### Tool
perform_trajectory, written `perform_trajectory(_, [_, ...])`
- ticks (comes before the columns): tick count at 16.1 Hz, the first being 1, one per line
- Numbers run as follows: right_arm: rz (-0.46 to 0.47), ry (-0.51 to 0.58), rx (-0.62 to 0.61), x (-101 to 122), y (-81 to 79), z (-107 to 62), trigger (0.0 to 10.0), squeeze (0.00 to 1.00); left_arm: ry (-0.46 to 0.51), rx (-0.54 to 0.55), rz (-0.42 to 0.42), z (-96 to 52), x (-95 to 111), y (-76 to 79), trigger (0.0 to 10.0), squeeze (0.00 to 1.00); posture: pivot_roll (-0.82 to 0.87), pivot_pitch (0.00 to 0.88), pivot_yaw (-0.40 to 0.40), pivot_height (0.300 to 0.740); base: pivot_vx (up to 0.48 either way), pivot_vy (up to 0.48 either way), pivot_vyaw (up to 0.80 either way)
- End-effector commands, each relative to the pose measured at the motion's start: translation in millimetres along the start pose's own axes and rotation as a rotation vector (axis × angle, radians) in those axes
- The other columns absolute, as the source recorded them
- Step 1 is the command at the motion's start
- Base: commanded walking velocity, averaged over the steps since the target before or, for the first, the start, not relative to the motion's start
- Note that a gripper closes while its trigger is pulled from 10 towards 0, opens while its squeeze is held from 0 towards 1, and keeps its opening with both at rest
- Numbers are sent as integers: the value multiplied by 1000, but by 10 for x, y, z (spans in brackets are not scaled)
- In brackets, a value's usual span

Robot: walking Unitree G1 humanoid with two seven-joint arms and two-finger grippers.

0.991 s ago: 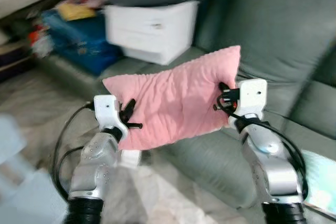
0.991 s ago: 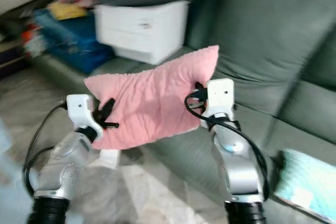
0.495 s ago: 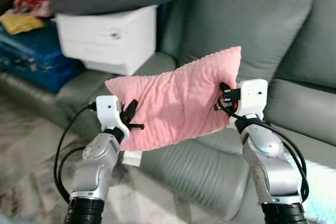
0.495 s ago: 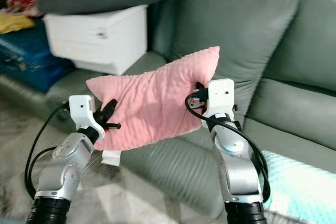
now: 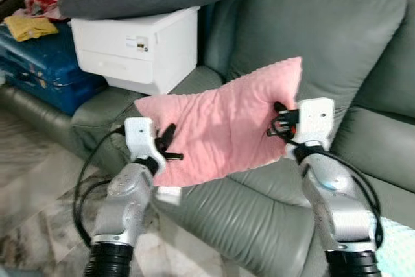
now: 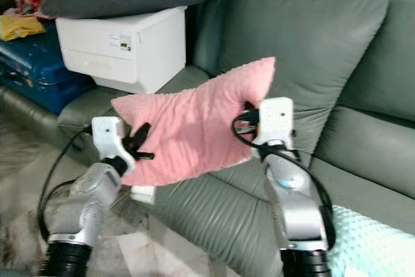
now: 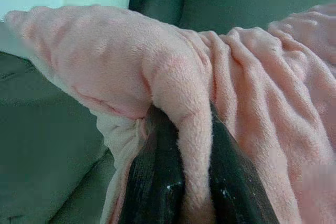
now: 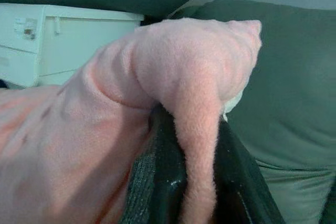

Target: Move the pillow to the sofa

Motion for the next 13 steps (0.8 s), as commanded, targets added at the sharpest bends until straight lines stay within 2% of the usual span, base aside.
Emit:
perform_trajectory(1, [5,28,15,58,-51,10,10000,0,13,-5,25,14,61,-21,10000,0,-132,0,20,740,0,480,0])
perform_trajectory(11, [8,28,-1,50,-53,6,10000,0,2,-6,42,9,33,-18,10000,0,-134,0,28,740,0,480,0])
perform_trajectory(13, [6,27,-7,49,-42,7,10000,0,16,-17,42,18,58,19,10000,0,-135,0,29,740,0,0,0])
Point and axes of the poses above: a point about 5 cm out from each wrist's last joint towards the gripper, its own z axis pointing out of the wrist towards the gripper, its own x axis along the axis of the wrist's last joint, y = z × x, the point moved 2 cm from there along z, pointing out of the wrist towards the gripper, and after that the axes turned 13 degrees about z, right-handed, at the moved point
